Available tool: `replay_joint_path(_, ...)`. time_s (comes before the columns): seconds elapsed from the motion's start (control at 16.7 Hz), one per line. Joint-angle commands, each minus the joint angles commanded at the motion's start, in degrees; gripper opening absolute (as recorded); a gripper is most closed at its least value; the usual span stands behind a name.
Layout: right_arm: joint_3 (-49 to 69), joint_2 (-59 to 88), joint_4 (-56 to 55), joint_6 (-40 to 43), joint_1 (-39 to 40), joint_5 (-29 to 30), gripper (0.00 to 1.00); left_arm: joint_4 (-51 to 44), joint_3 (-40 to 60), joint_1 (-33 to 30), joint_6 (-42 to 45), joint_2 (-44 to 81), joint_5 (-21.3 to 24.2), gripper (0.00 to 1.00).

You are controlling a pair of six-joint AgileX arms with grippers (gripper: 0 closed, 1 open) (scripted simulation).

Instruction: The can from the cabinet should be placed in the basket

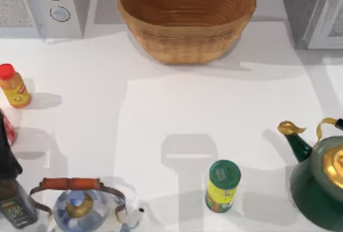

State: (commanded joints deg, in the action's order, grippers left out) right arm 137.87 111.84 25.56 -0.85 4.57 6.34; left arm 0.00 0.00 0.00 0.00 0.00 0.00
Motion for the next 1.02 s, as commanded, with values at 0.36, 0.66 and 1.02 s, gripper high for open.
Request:
replay_joint_path(0.36,0.0,0.0,0.0,0.0,0.0,0.0,0.25,0.0,0.0,0.0,0.0,0.0,0.0,1.0)
replay_joint_path(0.66,0.0,0.0,0.0,0.0,0.0,0.0,0.0,0.0,0.0,0.0,0.0,0.0,0.0,1.0)
replay_joint_path(1.02,0.0,0.0,0.0,0.0,0.0,0.0,0.0,0.0,0.0,0.0,0.0,0.0,0.0,1.0)
